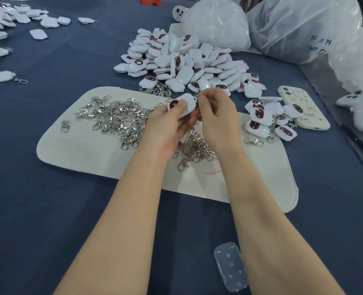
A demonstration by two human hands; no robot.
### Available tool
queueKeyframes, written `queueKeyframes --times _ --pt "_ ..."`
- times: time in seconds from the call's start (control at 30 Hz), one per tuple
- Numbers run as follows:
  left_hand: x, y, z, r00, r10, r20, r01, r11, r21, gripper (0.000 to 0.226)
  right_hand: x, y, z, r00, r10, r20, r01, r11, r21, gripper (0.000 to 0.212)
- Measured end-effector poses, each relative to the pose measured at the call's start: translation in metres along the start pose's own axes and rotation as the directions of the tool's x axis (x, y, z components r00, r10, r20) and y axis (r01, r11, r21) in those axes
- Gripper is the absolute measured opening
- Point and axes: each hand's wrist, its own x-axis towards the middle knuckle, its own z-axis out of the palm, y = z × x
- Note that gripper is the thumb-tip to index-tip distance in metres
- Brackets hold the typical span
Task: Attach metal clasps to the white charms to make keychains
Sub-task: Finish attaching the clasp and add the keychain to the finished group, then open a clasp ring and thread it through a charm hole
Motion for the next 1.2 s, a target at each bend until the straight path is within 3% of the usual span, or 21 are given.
queueKeyframes --times 0.17,0.27,0.47,0.57,0.67,0.73,0.97,1.07,1.13,1.2 --pt "0.000 -0.002 0.001 0.991 0.122 -0.062 -0.105 0.968 0.226 0.012 0.000 0.002 -0.009 0.978 -0.190 0.082 0.206 0.933 -0.295 0.013" --pt "0.000 0.001 -0.001 0.971 0.225 -0.080 -0.183 0.916 0.357 0.013 0.000 0.002 -0.012 0.962 -0.219 0.161 0.265 0.889 -0.373 0.014" --pt "-0.002 -0.001 -0.004 0.916 0.398 0.045 -0.318 0.655 0.685 0.010 0.003 0.005 -0.016 0.959 -0.134 0.251 0.238 0.861 -0.449 0.015" --pt "0.000 -0.003 -0.005 0.927 0.374 0.022 -0.301 0.710 0.637 0.008 0.000 0.004 -0.015 0.982 -0.048 0.182 0.107 0.938 -0.331 0.011" --pt "0.003 -0.001 -0.005 0.973 0.218 -0.077 -0.175 0.914 0.367 0.008 -0.001 0.001 -0.010 0.985 0.065 0.159 -0.047 0.992 -0.117 0.008" --pt "0.004 0.001 -0.005 0.989 0.117 -0.089 -0.100 0.979 0.180 0.010 -0.001 0.001 -0.009 0.983 0.081 0.164 -0.069 0.994 -0.081 0.006" --pt "0.001 0.004 -0.002 0.998 -0.016 -0.061 0.015 1.000 -0.016 0.009 -0.001 0.003 -0.008 0.999 -0.017 0.044 0.018 0.999 -0.039 0.008" --pt "0.001 0.003 -0.002 0.996 0.005 -0.092 -0.003 1.000 0.022 0.008 -0.002 0.004 -0.010 0.985 -0.154 0.078 0.168 0.961 -0.220 0.007" --pt "0.002 0.002 -0.003 0.987 0.112 -0.115 -0.089 0.979 0.186 0.007 0.000 0.004 -0.014 0.965 -0.207 0.158 0.251 0.905 -0.344 0.010" --pt "0.002 0.000 -0.005 0.956 0.281 -0.080 -0.218 0.869 0.445 0.006 0.002 0.005 -0.017 0.955 -0.198 0.222 0.276 0.871 -0.406 0.011"
